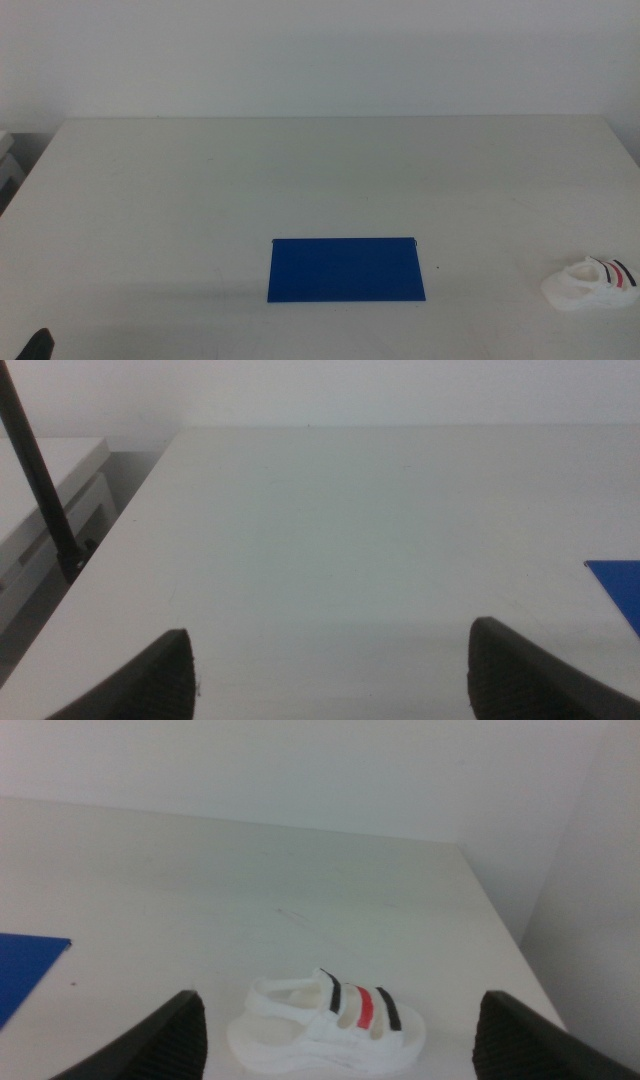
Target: Use one arm to grab the shoe from the table and place it on the mat.
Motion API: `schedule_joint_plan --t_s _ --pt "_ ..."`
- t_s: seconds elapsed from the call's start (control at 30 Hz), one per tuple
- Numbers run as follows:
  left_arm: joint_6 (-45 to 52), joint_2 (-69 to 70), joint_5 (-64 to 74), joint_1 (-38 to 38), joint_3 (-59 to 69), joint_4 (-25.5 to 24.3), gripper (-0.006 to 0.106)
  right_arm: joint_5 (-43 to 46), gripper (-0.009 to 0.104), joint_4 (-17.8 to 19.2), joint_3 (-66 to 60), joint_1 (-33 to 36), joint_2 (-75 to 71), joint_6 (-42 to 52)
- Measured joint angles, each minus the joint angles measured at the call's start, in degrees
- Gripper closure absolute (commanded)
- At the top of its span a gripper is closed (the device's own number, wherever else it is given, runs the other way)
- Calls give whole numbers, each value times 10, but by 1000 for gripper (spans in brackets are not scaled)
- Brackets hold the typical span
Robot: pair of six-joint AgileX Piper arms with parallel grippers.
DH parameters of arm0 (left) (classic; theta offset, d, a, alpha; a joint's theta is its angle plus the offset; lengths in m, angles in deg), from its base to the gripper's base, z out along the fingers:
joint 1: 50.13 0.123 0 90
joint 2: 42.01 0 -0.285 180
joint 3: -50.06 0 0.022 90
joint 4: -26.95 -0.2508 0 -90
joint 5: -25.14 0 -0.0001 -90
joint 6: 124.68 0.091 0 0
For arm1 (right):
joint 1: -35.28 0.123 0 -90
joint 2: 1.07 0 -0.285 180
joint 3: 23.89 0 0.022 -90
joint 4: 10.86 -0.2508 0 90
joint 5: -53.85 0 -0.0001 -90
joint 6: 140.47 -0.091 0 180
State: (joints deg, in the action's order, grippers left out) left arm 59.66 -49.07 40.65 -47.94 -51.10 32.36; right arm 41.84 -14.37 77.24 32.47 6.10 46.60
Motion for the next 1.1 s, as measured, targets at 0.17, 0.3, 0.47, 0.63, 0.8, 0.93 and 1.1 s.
schedule_joint_plan --t_s 0.17,0.3,0.47,0.63,0.8,0.93,1.1 --pt "0 0 0 0 0 0 7 -12 3 -30 3 0 0 0" --pt "0 0 0 0 0 0 7 -74 3 -47 40 0 0 0" --pt "0 0 0 0 0 0 7 -181 3 -49 112 0 0 0" --pt "0 0 0 0 0 0 7 -203 3 -49 160 0 27 2" --pt "0 0 0 0 0 0 7 -207 3 -48 214 0 97 2" --pt "0 0 0 0 0 0 7 -221 3 -48 276 0 166 -7" --pt "0 0 0 0 0 0 7 -249 3 -49 370 0 254 -71"
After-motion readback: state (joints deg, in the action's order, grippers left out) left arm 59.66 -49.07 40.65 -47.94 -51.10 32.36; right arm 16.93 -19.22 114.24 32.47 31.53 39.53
